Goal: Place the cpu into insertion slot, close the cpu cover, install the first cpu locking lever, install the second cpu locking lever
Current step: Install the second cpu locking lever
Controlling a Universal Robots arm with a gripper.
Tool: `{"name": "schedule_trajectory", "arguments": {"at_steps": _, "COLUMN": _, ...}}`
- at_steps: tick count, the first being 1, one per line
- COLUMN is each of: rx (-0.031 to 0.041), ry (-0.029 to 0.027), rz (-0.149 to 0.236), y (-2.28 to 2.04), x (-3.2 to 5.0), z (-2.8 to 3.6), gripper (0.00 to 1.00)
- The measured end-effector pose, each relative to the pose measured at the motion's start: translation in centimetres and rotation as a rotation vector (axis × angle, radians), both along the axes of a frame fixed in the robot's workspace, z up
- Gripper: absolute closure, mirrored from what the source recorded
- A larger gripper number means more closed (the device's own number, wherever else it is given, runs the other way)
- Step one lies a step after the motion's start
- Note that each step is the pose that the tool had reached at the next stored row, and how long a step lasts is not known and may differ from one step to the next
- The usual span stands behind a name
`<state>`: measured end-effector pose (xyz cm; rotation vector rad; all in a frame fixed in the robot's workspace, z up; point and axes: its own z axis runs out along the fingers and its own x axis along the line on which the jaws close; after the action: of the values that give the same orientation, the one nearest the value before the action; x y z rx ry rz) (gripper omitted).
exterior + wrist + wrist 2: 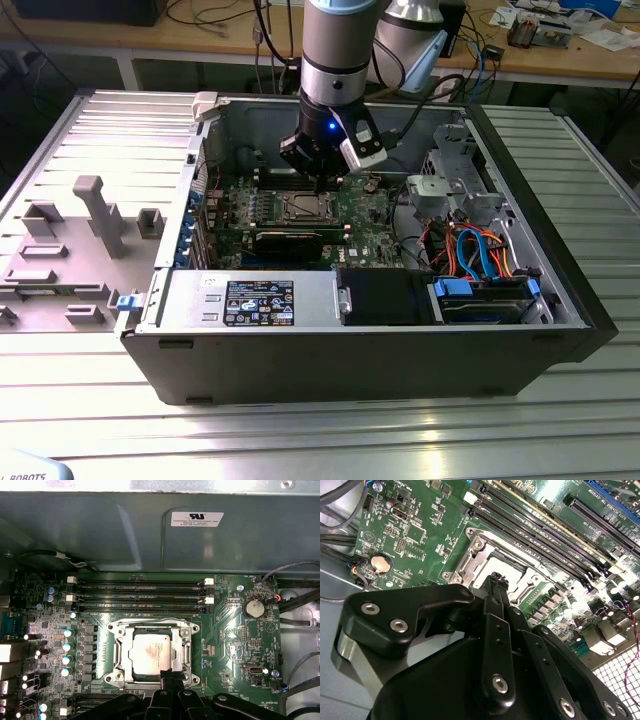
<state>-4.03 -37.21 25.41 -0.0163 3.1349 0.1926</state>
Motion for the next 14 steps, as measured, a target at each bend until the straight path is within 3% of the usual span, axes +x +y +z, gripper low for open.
{"name": "schedule_trajectory", "arguments": {"at_steps": 7, "rx": 0.0000, "ry": 0.0000, "rz": 0.000, "y": -0.01, "x": 0.00, "z": 0.00, "gripper": 0.89}}
{"name": "schedule_trajectory", "arguments": {"at_steps": 9, "rx": 0.0006, "ry": 0.0042, "rz": 0.000, "y": -0.01, "x": 0.00, "z": 0.37, "gripper": 0.89}}
{"name": "schedule_trajectory", "arguments": {"at_steps": 10, "rx": 0.0018, "ry": 0.0044, "rz": 0.001, "y": -0.01, "x": -0.02, "z": 0.88, "gripper": 0.89}}
{"name": "schedule_trajectory", "arguments": {"at_steps": 12, "rx": 0.0328, "ry": 0.0047, "rz": 0.003, "y": -0.14, "x": -0.32, "z": 0.99, "gripper": 0.89}}
{"name": "schedule_trajectory", "arguments": {"at_steps": 14, "rx": 0.0342, "ry": 0.0060, "rz": 0.003, "y": -0.51, "x": -0.49, "z": 0.87, "gripper": 0.89}}
